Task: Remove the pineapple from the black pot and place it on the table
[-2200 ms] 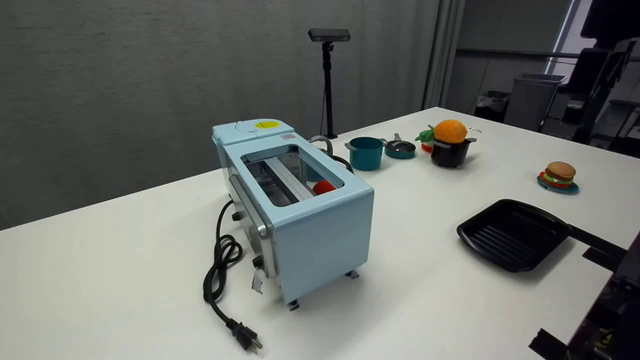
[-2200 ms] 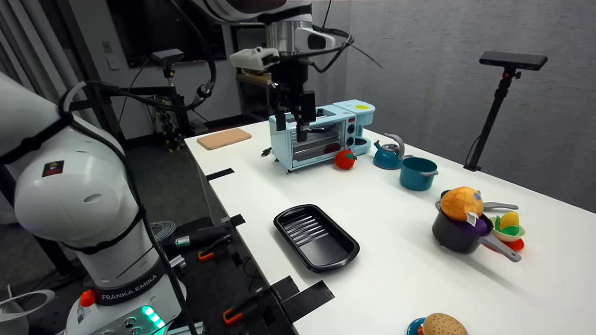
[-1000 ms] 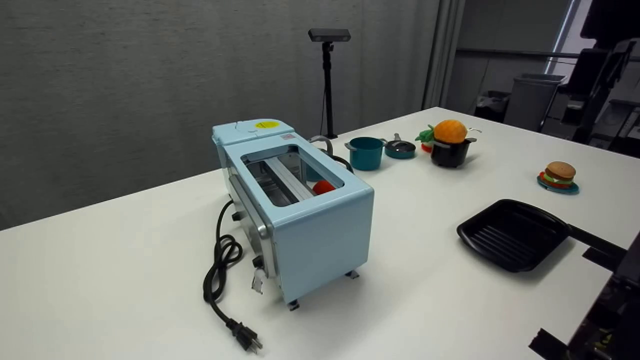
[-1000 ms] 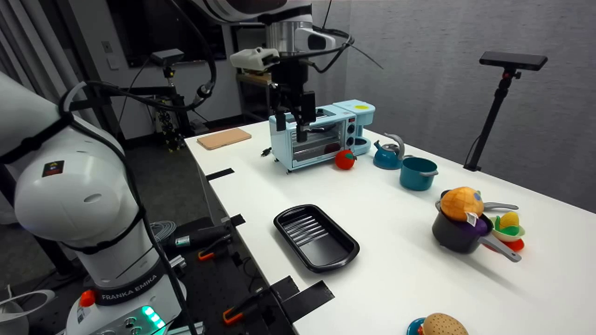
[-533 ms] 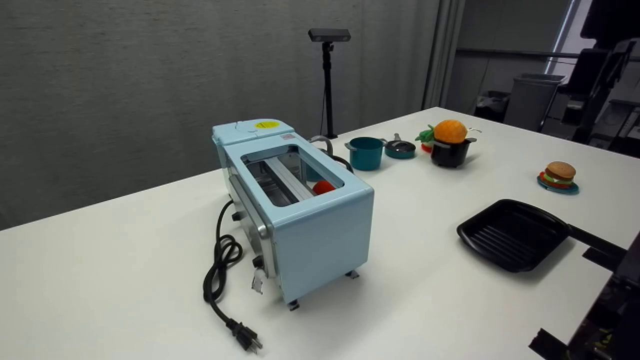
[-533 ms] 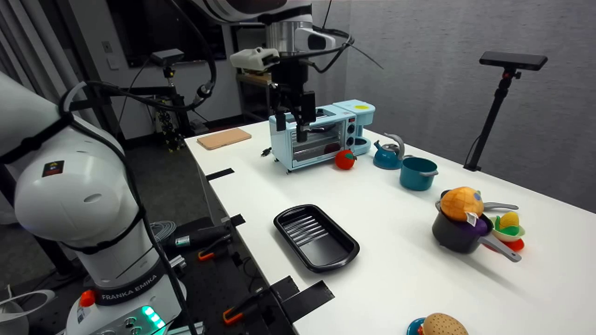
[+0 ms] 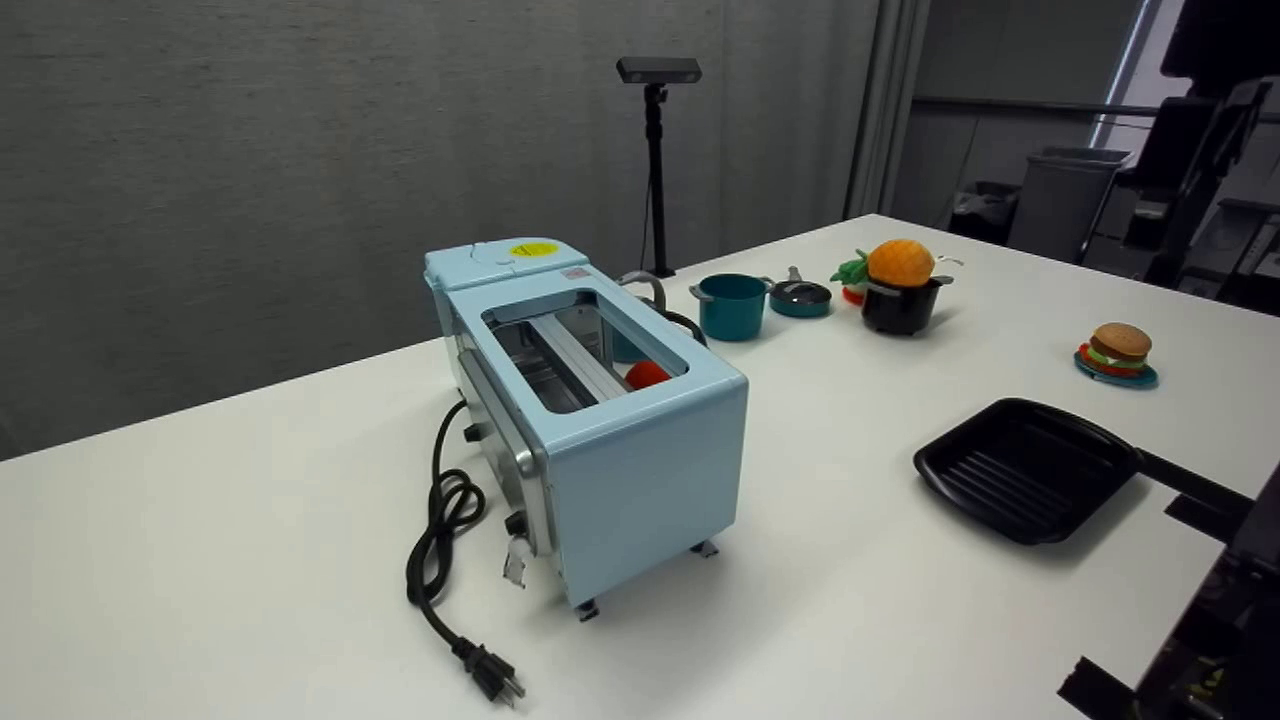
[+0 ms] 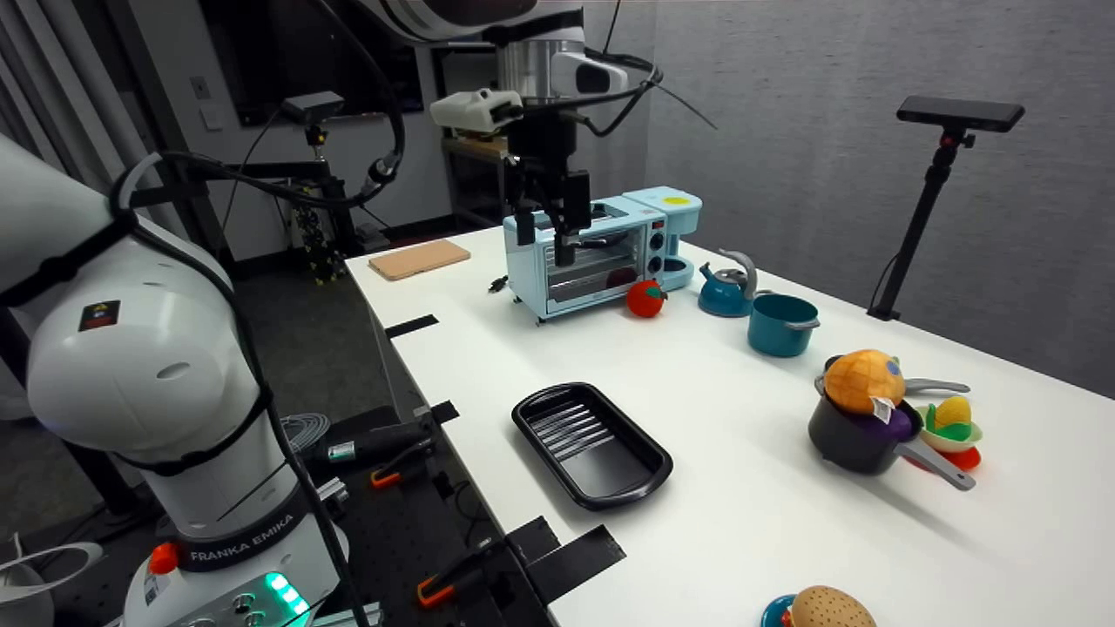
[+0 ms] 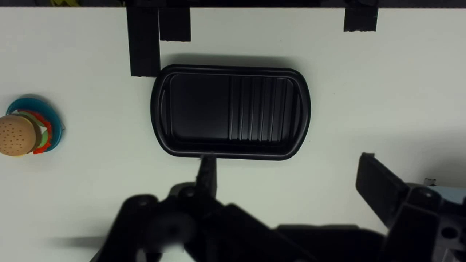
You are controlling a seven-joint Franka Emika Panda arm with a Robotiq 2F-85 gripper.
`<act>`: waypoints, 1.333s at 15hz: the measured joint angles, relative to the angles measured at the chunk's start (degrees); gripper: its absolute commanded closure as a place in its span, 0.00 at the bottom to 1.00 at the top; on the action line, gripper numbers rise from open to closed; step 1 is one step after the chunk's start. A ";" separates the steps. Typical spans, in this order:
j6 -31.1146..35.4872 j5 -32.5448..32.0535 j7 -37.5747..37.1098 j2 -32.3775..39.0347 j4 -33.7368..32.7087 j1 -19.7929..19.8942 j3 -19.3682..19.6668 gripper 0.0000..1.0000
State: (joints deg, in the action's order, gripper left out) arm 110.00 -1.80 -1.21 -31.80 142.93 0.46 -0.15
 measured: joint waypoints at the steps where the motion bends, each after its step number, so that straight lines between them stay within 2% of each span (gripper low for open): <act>1: 0.00 0.00 0.00 0.00 0.00 0.00 0.00 0.00; 11: 0.21 -0.24 -0.34 0.89 -0.54 0.68 0.68 0.00; 20: 4.86 -0.81 -3.07 8.32 -7.08 5.19 3.37 0.00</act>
State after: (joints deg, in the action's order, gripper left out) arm 114.86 -2.60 -4.28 -23.47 135.85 5.65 3.22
